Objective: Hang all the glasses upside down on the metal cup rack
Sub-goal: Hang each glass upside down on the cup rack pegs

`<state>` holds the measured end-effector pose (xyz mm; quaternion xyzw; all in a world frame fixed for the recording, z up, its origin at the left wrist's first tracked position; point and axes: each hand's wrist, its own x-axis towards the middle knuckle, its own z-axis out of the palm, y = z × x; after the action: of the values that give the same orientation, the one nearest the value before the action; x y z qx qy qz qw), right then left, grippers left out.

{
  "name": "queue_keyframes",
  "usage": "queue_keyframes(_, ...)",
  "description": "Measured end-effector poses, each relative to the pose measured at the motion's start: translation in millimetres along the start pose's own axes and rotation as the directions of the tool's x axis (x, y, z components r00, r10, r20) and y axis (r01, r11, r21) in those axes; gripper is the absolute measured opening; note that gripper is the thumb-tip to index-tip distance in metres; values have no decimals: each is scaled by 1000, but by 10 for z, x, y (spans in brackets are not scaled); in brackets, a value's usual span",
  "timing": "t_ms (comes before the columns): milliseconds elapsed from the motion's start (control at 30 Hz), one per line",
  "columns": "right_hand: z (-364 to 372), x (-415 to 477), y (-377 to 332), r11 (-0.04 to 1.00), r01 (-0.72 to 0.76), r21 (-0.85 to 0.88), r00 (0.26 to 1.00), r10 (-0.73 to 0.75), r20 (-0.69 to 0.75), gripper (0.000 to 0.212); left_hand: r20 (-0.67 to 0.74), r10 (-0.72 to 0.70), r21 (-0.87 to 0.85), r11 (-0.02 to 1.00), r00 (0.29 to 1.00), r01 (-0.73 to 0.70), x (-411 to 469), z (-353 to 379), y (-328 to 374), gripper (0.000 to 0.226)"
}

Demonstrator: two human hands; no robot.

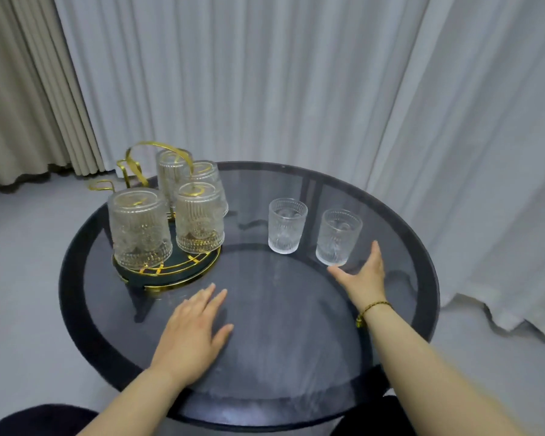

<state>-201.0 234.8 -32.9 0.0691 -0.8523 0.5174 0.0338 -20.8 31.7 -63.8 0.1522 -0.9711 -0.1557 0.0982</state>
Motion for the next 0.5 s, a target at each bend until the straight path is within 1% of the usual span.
queue_keyframes(100, 126, 135, 94, 996, -56, -65, 997, 59, 42, 108, 16, -30, 55, 998, 999, 29, 18, 57, -15, 58)
queue_keyframes(200, 228, 304, 103, 988, -94, -123, 995, 95, 3, 107, 50, -47, 84, 996, 998, 43, 35, 92, -4, 55)
queue_keyframes(333, 303, 488, 96, 981, -135, -140, 990, 130, -46, 106, 59, -50, 79, 996, 997, 46, 43, 90, 6, 54)
queue_keyframes(400, 351, 523, 117, 980, -133, -150, 990, 124, -71, 102, 62, -58, 69, 996, 996, 54, 50, 98, -5, 54)
queue_keyframes(500, 372, 537, 127, 983, -128, -133, 989, 116, -95, 89, 68, -65, 65, 996, 996, 60, 57, 111, -22, 54)
